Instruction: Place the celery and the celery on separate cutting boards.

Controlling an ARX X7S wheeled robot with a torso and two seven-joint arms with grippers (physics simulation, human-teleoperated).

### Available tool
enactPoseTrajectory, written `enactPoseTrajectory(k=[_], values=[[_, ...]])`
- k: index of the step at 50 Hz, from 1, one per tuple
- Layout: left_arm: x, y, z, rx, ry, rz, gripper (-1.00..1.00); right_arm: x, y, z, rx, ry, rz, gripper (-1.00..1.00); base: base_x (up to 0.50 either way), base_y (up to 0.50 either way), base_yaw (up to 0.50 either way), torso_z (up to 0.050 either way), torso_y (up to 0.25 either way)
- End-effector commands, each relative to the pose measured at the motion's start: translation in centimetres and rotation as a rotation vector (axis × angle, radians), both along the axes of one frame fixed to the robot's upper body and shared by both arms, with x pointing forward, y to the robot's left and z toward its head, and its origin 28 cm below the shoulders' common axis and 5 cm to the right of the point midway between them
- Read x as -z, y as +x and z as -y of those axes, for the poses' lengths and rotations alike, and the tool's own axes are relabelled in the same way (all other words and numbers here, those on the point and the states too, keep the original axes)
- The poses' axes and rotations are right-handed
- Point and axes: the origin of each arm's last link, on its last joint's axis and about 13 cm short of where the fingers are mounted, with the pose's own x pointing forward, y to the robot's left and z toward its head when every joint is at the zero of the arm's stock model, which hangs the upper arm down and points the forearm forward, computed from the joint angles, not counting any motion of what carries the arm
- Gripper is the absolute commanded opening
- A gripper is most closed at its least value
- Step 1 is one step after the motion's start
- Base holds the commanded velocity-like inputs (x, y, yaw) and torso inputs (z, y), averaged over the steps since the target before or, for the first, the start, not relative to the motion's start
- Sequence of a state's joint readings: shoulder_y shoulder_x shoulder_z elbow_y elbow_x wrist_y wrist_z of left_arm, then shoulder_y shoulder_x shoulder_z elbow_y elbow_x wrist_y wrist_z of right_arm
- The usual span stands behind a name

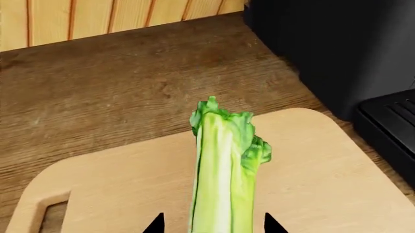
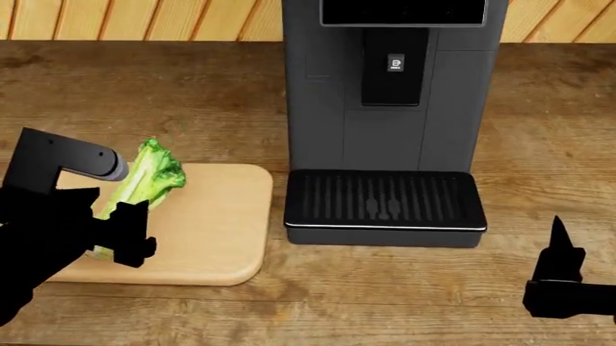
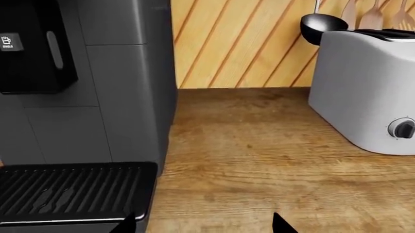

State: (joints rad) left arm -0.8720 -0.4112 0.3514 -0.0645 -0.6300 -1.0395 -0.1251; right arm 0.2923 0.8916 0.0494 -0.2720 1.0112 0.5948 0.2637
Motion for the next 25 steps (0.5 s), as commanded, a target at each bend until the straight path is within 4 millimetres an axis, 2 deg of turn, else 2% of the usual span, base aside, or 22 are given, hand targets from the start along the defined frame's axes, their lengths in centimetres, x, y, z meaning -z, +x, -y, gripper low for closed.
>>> enactPoseTrajectory(k=[1, 11, 19, 22, 25], values=[[-0.8, -0.2, 0.7, 0.03, -0.04, 0.043, 1.0, 0.5, 0.2, 0.1, -0.003, 0.016, -0.001, 1.0, 0.0, 0.0, 0.0, 0.0, 0.0], [-3.0, -0.9, 0.6, 0.04, -0.057, 0.105, 1.0, 1.0, 0.4, -0.1, -0.009, 0.019, -0.02, 1.0, 0.0, 0.0, 0.0, 0.0, 0.0], [-4.9, -3.0, 0.2, 0.055, -0.062, 0.179, 1.0, 0.6, 0.4, -0.2, -0.01, 0.018, -0.008, 1.0, 0.0, 0.0, 0.0, 0.0, 0.0], [-5.8, -4.7, -0.8, 0.044, -0.069, 0.212, 1.0, -0.1, 0.2, -0.1, -0.001, 0.022, 0.017, 1.0, 0.0, 0.0, 0.0, 0.0, 0.0], [-6.3, -5.5, -2.2, -0.007, -0.076, 0.237, 1.0, -0.7, 0.0, 0.0, 0.004, 0.017, 0.033, 1.0, 0.0, 0.0, 0.0, 0.0, 0.0]])
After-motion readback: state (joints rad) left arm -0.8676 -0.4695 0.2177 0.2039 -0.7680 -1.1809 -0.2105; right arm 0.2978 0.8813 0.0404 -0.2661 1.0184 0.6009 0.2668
